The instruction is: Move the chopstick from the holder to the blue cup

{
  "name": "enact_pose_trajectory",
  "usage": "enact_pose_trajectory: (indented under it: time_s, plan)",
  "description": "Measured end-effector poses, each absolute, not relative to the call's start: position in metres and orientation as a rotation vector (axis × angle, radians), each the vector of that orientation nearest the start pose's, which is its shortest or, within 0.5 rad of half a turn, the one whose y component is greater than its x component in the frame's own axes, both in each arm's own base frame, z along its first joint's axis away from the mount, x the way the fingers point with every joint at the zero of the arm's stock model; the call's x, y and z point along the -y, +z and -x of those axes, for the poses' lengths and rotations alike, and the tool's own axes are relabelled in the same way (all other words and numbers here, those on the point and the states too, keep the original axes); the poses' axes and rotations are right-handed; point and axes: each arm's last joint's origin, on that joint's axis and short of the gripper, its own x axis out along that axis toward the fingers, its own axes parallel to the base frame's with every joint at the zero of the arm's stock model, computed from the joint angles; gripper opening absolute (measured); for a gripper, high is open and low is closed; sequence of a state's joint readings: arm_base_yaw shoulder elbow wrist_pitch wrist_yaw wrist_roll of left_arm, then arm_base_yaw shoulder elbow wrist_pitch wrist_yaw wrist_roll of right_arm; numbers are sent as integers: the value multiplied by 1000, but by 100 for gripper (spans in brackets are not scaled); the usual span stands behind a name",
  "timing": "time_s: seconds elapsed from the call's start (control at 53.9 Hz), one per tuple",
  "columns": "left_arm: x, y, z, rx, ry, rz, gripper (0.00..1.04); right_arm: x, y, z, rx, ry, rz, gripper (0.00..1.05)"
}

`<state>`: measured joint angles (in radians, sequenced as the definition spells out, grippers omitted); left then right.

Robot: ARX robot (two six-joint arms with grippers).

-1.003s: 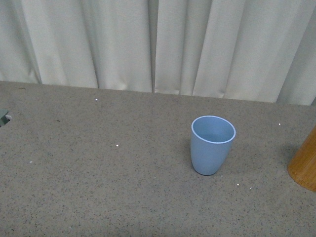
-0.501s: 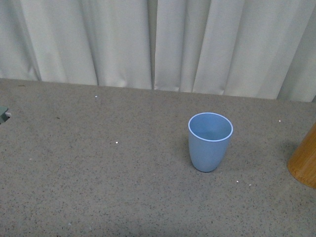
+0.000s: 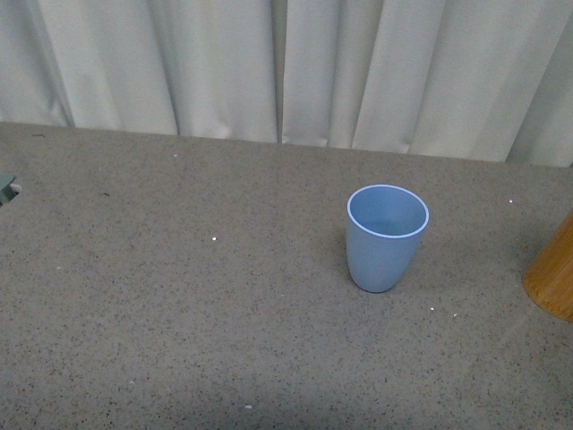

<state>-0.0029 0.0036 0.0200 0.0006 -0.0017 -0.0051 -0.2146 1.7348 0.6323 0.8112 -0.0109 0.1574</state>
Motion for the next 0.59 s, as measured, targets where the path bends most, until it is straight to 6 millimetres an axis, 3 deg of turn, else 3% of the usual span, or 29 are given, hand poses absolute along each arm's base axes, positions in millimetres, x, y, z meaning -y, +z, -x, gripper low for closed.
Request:
enact_pose_trajectory:
  time_s: [0.594]
  plan:
    - [0, 170, -97, 17, -1, 5, 98, 51, 125, -345, -373, -269, -131, 95]
